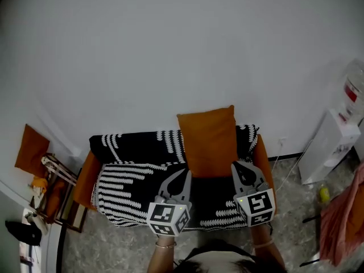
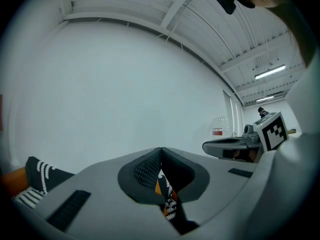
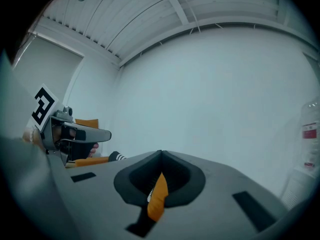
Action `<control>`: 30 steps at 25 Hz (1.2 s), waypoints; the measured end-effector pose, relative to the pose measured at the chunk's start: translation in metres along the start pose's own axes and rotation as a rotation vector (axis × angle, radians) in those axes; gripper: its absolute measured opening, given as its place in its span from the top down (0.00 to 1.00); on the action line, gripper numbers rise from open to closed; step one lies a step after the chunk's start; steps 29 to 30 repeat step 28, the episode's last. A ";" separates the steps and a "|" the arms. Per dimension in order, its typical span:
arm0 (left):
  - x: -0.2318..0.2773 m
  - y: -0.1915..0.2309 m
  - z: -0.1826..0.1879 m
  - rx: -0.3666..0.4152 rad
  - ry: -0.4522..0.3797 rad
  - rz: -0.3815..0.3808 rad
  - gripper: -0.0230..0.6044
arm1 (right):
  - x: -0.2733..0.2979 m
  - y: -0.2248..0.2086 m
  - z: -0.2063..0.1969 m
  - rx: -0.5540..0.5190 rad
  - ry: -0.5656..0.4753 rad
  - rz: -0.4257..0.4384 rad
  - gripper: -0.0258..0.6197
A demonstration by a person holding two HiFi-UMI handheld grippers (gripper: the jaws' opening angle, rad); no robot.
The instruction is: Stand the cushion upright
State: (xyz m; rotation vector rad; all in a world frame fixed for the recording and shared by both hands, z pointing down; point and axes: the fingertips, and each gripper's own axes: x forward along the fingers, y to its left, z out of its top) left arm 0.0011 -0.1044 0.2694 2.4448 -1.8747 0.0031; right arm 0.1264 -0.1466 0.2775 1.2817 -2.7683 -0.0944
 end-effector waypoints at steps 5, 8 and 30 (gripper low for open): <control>0.002 -0.003 0.001 0.007 0.009 -0.005 0.93 | -0.003 -0.004 0.001 -0.001 -0.002 -0.014 0.95; 0.003 -0.004 0.001 0.012 0.012 -0.009 0.93 | -0.004 -0.007 -0.001 0.006 -0.003 -0.021 0.95; -0.001 -0.003 -0.004 0.002 0.027 -0.035 0.93 | 0.001 0.007 -0.001 0.011 0.001 -0.014 0.95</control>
